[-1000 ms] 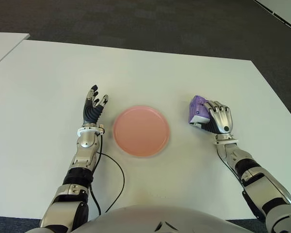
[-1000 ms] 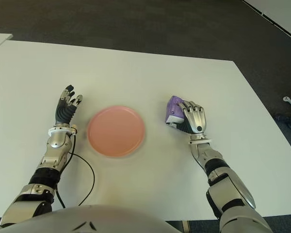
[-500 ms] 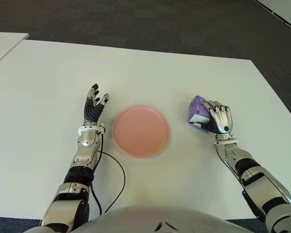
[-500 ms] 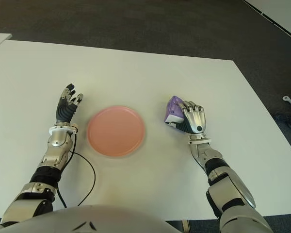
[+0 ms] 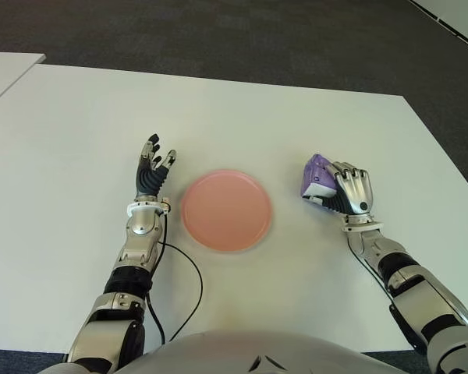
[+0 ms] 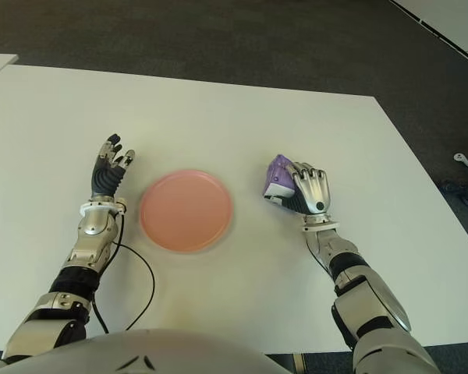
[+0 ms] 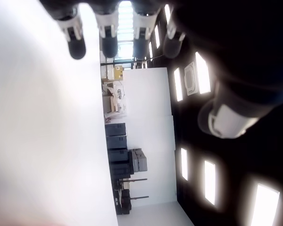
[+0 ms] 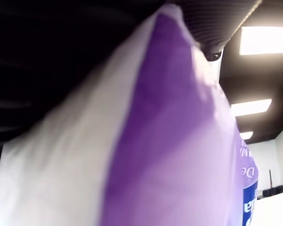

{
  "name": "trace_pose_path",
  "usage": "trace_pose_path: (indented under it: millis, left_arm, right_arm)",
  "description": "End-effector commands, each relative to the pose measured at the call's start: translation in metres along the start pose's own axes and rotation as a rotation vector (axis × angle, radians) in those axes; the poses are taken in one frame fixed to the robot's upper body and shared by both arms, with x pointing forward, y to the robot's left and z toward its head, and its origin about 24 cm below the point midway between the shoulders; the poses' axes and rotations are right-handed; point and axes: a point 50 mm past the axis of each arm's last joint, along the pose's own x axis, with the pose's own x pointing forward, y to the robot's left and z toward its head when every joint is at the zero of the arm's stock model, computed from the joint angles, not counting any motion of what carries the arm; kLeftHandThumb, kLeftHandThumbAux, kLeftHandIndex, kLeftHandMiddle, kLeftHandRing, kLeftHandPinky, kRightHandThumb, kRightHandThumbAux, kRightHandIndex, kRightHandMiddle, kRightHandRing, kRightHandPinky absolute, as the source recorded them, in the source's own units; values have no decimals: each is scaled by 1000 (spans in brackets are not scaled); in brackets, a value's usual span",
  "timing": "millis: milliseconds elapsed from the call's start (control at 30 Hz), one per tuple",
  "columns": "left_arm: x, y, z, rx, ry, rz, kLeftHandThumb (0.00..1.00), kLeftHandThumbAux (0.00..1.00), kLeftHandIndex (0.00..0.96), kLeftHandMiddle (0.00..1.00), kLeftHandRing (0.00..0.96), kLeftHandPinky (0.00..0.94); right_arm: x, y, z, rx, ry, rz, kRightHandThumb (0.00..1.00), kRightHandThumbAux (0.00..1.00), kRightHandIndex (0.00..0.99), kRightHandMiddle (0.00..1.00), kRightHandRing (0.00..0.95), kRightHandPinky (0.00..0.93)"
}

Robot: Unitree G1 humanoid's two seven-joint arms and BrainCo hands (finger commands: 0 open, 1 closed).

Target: Put the tissue paper into the plate.

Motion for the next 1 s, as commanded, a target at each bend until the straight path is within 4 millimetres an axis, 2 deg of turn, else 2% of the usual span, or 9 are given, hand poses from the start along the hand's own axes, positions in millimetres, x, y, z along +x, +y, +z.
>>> trace_pose_path:
  millis: [33,200,333,433,667,900,1000]
  left_arm:
    - [1,-3,-2,-1,15,13,0,584,6,0,0,0]
    - [2,-3,-1,4,13,29,0,586,12,0,0,0]
    - [3,-4,0,4,6,38,0,593,23,0,0,0]
    - [3,-5,1,3,1,36,0,593,22,0,0,0]
    - [2,-8,0,-4,6,5,0,588,12,0,0,0]
    - [1,-8,0,-1,13,-23,0,556,0,0,0,0]
    - [1,-8,0,-2,13,-24,0,551,0,0,0,0]
  right_arm:
    - [27,-13,2,78,-22,-72,747,708,440,913,901,874]
    - [61,-42,14,172,-67,-238,747,708,440,907,897,870]
    - [79,-71,36,200,-126,-324,746,709,440,905,896,871]
    - [86,-83,49,202,-148,-365,745,709,440,904,896,873]
    - [101,-93,85,254,-251,-477,740,711,439,897,894,868]
    - [102,-91,144,376,-398,-529,738,712,439,894,893,868]
    - [102,-89,153,392,-427,-532,739,712,439,892,892,866]
